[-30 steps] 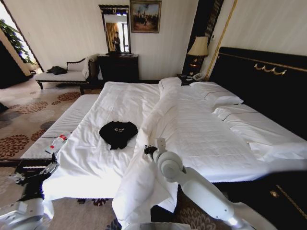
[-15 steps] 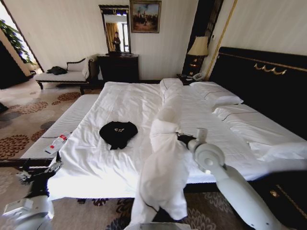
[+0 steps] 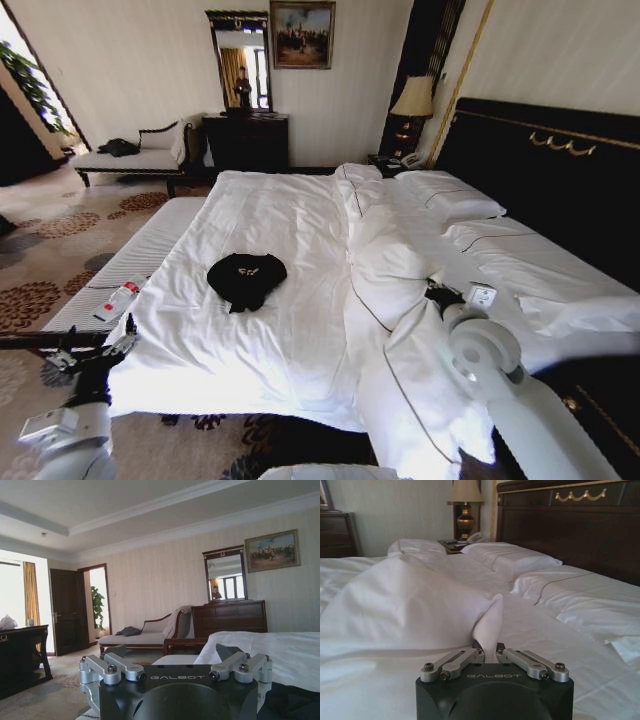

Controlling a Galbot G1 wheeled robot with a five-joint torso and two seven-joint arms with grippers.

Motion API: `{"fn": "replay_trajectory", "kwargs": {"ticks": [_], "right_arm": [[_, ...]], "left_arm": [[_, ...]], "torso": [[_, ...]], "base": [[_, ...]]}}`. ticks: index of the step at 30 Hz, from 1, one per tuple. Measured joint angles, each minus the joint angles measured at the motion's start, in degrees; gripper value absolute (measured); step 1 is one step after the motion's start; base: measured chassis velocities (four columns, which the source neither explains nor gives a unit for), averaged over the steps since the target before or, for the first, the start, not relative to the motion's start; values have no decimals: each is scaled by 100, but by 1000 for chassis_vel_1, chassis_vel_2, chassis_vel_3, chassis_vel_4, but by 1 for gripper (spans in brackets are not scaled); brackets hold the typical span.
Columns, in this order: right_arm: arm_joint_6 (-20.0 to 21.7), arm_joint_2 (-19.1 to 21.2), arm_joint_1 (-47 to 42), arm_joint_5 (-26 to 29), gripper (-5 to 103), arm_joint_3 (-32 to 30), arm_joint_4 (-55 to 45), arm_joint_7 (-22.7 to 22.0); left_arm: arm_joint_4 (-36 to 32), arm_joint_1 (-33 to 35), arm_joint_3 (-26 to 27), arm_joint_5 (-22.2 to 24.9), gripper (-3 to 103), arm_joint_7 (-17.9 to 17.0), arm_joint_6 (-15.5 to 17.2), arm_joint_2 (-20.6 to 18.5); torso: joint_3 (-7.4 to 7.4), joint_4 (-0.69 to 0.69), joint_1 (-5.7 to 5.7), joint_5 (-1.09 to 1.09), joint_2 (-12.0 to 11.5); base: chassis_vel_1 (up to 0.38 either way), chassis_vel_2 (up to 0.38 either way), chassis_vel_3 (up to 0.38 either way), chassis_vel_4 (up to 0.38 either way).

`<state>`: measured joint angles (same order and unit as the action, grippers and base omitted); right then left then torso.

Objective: Fold the clothes on the bed.

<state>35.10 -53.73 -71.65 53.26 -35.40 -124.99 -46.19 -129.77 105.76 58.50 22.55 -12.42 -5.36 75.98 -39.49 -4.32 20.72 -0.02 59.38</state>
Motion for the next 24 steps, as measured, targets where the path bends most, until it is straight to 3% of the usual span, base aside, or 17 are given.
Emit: {"fn": "replay_trajectory", "kwargs": {"ticks": [12, 24], "right_arm": [[-383, -387, -1104, -1058, 4, -1395, 484, 182], [-884, -999, -1645, -2022, 4, -1583, 1367, 113]], "left_arm": [[208, -219, -128, 93, 100, -23, -55, 15], [318, -359, -306, 76, 100, -27, -50, -82]], "torso": [[0, 0, 0, 0, 0], [0, 7, 1, 1, -2]], "base": [[0, 0, 0, 0], [0, 0, 0, 0]]}}
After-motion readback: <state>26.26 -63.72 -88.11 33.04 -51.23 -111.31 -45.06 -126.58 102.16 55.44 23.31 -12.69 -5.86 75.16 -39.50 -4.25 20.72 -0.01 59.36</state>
